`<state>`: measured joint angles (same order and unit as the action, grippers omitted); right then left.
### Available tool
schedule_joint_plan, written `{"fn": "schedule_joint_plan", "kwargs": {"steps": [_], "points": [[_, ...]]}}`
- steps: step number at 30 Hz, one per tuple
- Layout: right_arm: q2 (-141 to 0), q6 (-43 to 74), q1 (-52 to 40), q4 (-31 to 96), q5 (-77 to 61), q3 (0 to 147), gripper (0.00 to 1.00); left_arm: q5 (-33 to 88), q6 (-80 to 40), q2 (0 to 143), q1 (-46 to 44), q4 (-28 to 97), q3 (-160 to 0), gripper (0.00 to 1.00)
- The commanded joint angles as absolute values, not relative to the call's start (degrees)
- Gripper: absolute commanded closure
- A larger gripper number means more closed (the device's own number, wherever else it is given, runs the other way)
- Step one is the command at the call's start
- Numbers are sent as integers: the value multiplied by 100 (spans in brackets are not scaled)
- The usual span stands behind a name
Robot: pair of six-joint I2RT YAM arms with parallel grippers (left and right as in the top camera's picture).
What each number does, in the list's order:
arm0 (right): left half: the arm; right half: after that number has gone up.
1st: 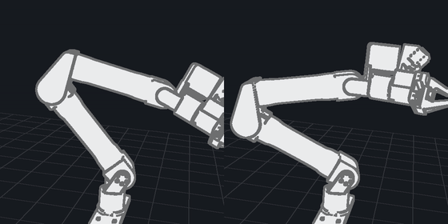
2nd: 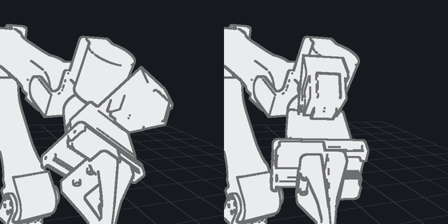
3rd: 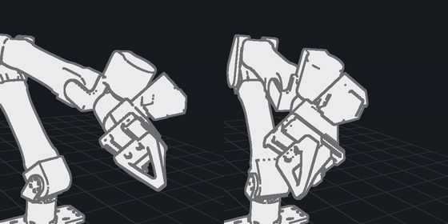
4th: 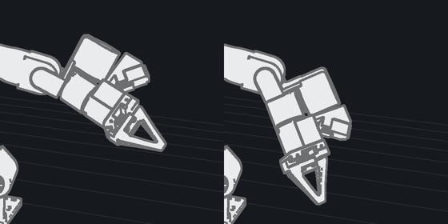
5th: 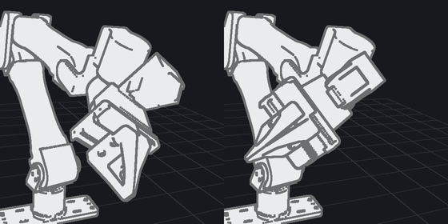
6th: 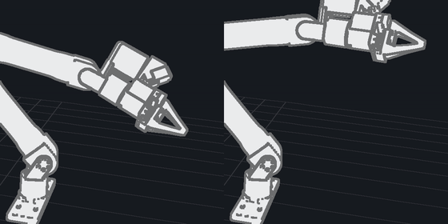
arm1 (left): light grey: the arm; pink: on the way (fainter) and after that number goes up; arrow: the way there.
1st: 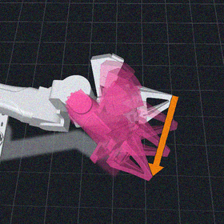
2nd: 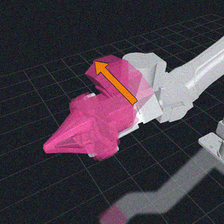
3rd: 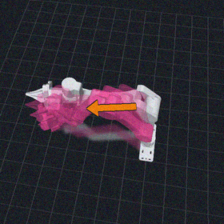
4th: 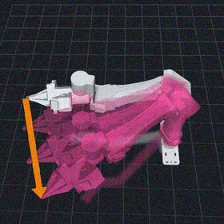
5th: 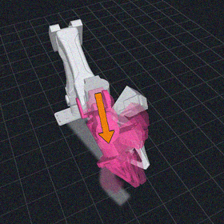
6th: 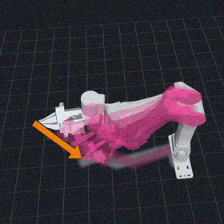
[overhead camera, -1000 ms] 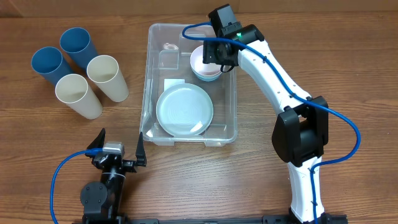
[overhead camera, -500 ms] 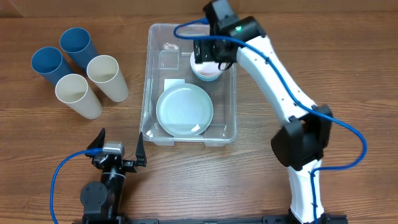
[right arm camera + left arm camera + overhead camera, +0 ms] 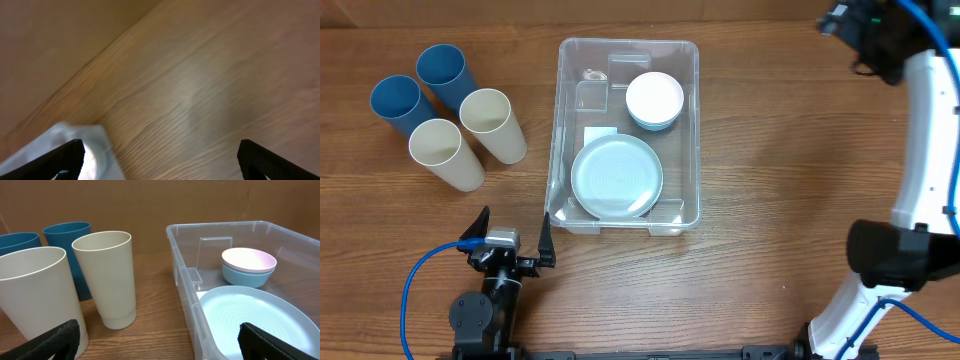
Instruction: Pack container
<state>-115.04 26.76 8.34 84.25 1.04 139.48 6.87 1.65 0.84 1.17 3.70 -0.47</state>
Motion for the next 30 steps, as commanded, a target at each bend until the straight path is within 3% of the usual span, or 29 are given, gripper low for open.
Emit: {"fn": "schedule_joint_plan", "kwargs": {"steps": [1, 7, 13, 18, 21, 25, 30], "points": [[-11491, 2746, 1417, 8436, 165, 13983, 0, 709, 128, 25, 158, 379, -27, 0], [-11491, 2746, 2088, 8433, 163, 13983, 0, 711, 128, 25, 158, 379, -27, 0], [-11491, 2746, 2193, 8433, 163, 13983, 0, 423, 252, 25, 158, 388, -27, 0], [-11491, 2749, 2193, 8433, 163, 13983, 0, 1304, -51, 25, 158, 451, -224, 0], [-11491, 2749, 2193, 8433, 163, 13983, 0, 1957, -281, 27, 158, 1035, -961, 0], [-11491, 2749, 2193, 8433, 163, 13983, 0, 1813, -130, 303, 158, 2305, -2324, 0], [-11491, 2749, 2191, 8433, 161, 13983, 0, 1546, -128, 2104, 158, 3688, -4488, 0]]}}
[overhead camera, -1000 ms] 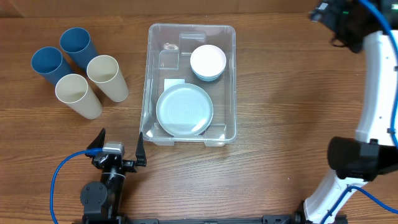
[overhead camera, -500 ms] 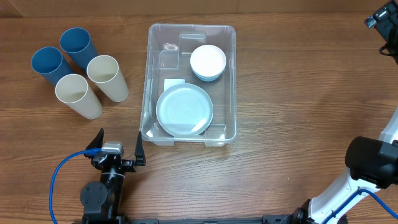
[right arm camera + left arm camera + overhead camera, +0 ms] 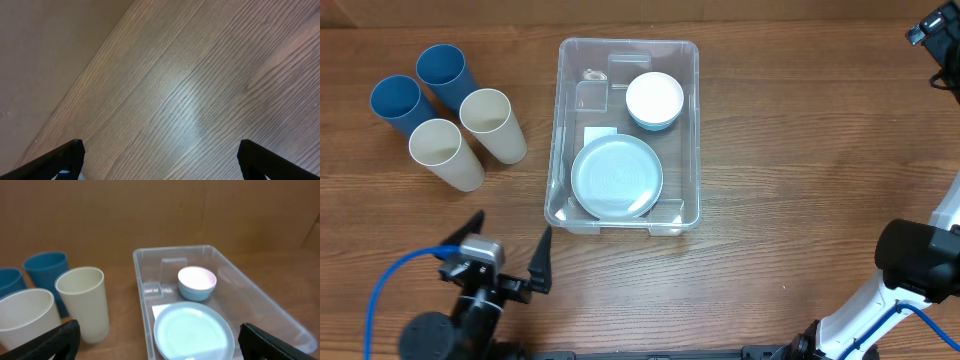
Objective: Pack container
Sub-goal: 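Reach the left gripper down over a cream cup and grasp it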
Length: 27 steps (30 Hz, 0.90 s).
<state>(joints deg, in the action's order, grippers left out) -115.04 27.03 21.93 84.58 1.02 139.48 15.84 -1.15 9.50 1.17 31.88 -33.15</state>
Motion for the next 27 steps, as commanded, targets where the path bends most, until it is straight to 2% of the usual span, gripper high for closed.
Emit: {"fn": "schedule_joint_plan", "kwargs": {"steps": [1, 6, 9, 12, 17, 21, 27], "points": [[-11491, 2749, 2191, 8433, 161, 13983, 0, 1551, -128, 2578, 158, 3972, -4930, 0], [-11491, 2746, 2191, 8433, 163, 13983, 0, 1929, 388, 5472, 156, 5804, -7706, 0], [-11491, 2749, 2193, 8433, 163, 13983, 0, 2150, 377, 6807, 156, 6353, -9091, 0], [-11491, 2749, 2191, 8433, 163, 13983, 0, 2425, 344, 7730, 158, 6479, -9810, 0], [-11491, 2746, 2193, 8433, 163, 13983, 0, 2246, 429, 8687, 158, 6281, -9924, 0], [-11491, 2746, 2191, 8433, 163, 13983, 0, 790, -274, 9336, 158, 6453, -9924, 0], [-11491, 2746, 2191, 8433, 163, 13983, 0, 132, -303, 10014, 158, 6355, -9924, 0]]}}
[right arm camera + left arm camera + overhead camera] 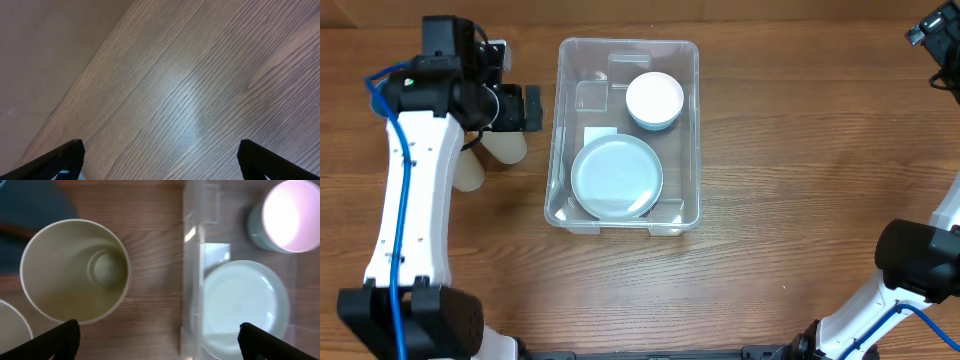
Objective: Pack container
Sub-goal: 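Reach the left gripper down over a cream cup and grasp it, then lift the cream cup and set it upright in the bin's upper left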
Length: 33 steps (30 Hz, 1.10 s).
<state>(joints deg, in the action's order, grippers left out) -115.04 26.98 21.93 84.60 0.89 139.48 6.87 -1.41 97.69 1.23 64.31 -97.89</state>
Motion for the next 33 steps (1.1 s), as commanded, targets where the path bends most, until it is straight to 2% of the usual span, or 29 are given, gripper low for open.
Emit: {"fn": "schedule_joint_plan", "kwargs": {"steps": [1, 9, 10, 11, 12, 17, 25, 33], "points": [[-11491, 2749, 2193, 8433, 163, 13983, 0, 91, -292, 10119, 158, 6309, -9924, 0], [-11491, 2749, 2191, 8433, 163, 13983, 0, 132, -211, 10901, 130, 6040, -9924, 1], [-11491, 2749, 2191, 8433, 161, 13983, 0, 130, -211, 10940, 119, 6025, -9922, 8], [-11491, 2746, 2191, 8433, 163, 13983, 0, 130, -211, 10967, 113, 6005, -9922, 19], [-11491, 2746, 2191, 8433, 163, 13983, 0, 130, -213, 10984, 110, 5970, -9922, 37], [-11491, 2749, 2193, 8433, 161, 13983, 0, 128, -217, 10984, 108, 5734, -9922, 96], [-11491, 2749, 2191, 8433, 163, 13983, 0, 130, -215, 10982, 108, 5717, -10053, 96], [-11491, 2749, 2191, 8433, 163, 13983, 0, 128, -215, 10980, 93, 7107, -11872, 96]]}}
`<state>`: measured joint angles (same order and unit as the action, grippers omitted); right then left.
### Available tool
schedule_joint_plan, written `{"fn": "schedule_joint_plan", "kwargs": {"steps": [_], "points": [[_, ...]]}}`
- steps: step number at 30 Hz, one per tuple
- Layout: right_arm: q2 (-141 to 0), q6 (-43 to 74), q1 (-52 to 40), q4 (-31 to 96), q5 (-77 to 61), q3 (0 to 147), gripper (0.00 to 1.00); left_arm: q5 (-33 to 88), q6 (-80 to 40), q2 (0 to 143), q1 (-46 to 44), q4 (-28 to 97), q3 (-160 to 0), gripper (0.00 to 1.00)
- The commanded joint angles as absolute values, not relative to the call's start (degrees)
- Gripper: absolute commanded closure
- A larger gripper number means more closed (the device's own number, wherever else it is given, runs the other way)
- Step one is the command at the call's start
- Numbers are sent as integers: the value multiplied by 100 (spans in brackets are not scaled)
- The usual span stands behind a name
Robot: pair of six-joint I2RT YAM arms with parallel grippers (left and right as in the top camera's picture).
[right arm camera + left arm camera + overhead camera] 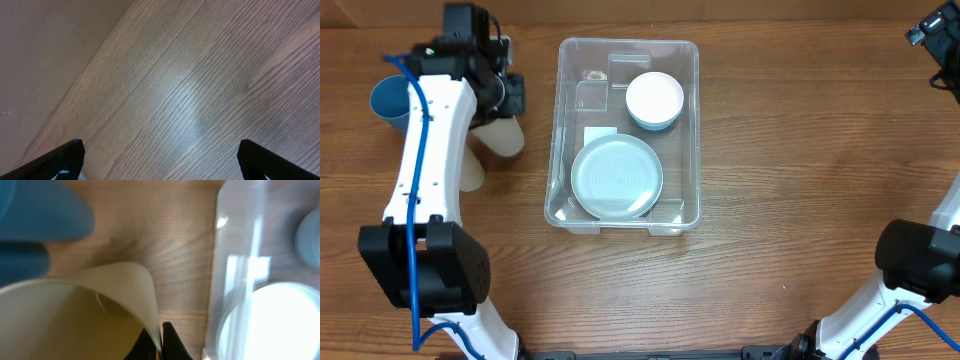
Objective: Pack container
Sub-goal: 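Lift the cream cup and set it upright in the bin's upper left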
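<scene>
My left gripper [159, 342] is shut on the right rim of a cream cup [75, 315], one finger inside and one outside the wall. Seen from overhead, the left gripper [505, 100] sits over that cream cup [502, 138], just left of the clear container [690, 130]. The container holds a pale blue plate [616, 177] and a white bowl stacked in a blue one [654, 98]. My right gripper [160, 160] is open over bare wood at the back right corner [932, 28].
A blue cup [390, 98] stands at the far left, and blue cups [40, 210] show behind the held cup. A second cream cup [470, 175] is partly hidden under my left arm. The container wall [240, 255] is close on the right.
My left gripper was open above the cream cup next to the container. Now it is lower and shut on that cup's right rim. The right arm has not moved.
My left gripper was open at the table's front edge, facing the cups and container, and my right arm was at the back right. Then the right arm stood at the far corner. The left gripper was then open over the cream cup and now pinches its rim.
</scene>
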<state>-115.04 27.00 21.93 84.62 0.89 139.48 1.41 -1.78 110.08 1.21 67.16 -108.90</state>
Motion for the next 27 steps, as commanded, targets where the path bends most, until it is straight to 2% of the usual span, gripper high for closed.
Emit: {"fn": "schedule_joint_plan", "kwargs": {"steps": [1, 6, 11, 14, 18, 27], "points": [[-11491, 2749, 2191, 8433, 163, 13983, 0, 121, -213, 10978, 71, 7297, -12178, 96], [-11491, 2749, 2191, 8433, 163, 13983, 0, 43, -213, 10971, -58, 8228, -13826, 96], [-11491, 2746, 2193, 8433, 163, 13983, 0, 71, 45, 10969, -659, 8482, -14781, 96], [-11491, 2749, 2193, 8433, 163, 13983, 0, 34, 620, 10971, -1332, 8307, -14877, 96], [-11491, 2746, 2191, 8433, 163, 13983, 0, -987, 1046, 11209, -2355, 7988, -14857, 96], [-11491, 2749, 2191, 8433, 163, 13983, 0, -1219, 867, 12407, -2585, 8121, -14857, 96]]}}
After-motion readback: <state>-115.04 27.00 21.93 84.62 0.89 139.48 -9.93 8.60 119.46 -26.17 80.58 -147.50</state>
